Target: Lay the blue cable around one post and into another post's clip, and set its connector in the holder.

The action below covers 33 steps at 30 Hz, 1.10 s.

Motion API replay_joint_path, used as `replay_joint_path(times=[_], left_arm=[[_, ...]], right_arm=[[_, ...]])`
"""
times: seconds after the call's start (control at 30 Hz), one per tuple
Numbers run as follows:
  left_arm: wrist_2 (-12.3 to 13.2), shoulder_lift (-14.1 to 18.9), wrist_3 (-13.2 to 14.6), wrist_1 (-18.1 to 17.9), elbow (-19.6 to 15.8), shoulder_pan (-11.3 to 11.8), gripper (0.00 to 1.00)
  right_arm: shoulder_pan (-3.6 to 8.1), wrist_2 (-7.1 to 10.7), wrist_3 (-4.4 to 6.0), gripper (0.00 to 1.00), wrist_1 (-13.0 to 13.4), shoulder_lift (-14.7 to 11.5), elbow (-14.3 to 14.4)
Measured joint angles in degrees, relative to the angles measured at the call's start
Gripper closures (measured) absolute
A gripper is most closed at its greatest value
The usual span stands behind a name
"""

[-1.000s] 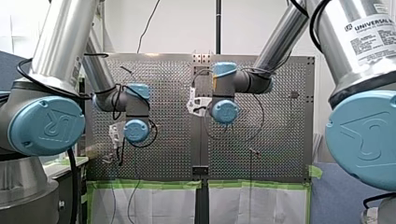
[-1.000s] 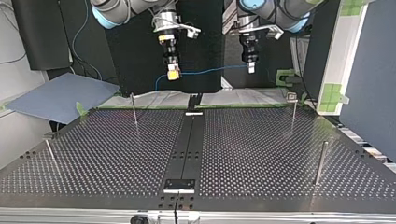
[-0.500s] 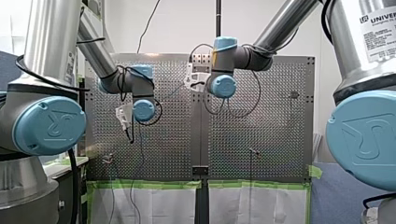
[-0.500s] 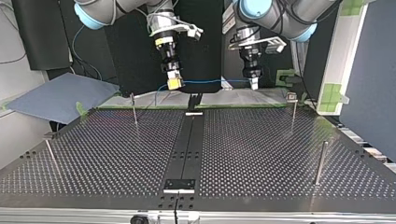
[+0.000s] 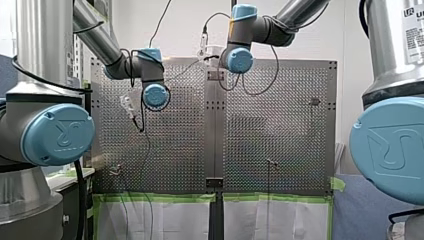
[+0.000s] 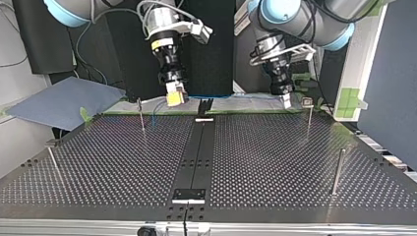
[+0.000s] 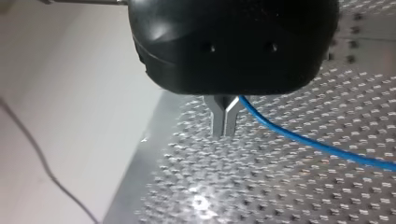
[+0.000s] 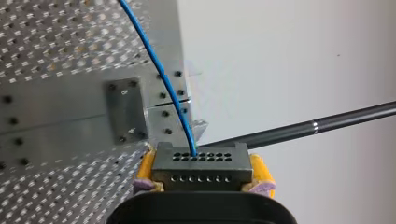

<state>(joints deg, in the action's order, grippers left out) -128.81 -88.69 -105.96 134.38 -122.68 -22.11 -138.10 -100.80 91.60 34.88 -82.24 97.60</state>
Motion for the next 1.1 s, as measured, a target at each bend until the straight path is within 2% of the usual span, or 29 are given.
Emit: replay_joint_path(times=[0.23, 0.33, 0.47, 0.63, 0.73, 1.1], left_arm=[[-1.2, 3.5, -1.8, 3.5, 3.1, 1.6, 1.00], [-0.9, 5.2, -3.0, 5.2, 4.4, 2.9, 1.00], [1.0, 7.6, -4.7, 7.6, 5.6, 5.3, 1.00], [3.4, 10.1, -6.4, 10.1, 6.8, 7.7, 1.00], [4.8, 11.5, -7.1, 11.5, 7.1, 9.2, 1.00], [9.7, 16.4, -11.3, 16.3, 8.5, 14.1, 1.00]], right_arm=[[0.15, 1.62, -0.04, 1.00, -0.3, 0.4, -1.1], [0.20, 2.22, -0.24, 1.00, -0.4, 0.6, -1.3], [0.08, 3.17, -0.86, 1.00, -0.9, 1.5, -1.8], [-0.41, 3.62, -3.02, 1.00, -1.8, 3.8, -3.0], [-0.58, 3.87, -3.62, 1.00, -1.7, 4.9, -3.7], [-0.85, 5.20, -3.55, 1.00, -2.0, 6.5, -7.9]])
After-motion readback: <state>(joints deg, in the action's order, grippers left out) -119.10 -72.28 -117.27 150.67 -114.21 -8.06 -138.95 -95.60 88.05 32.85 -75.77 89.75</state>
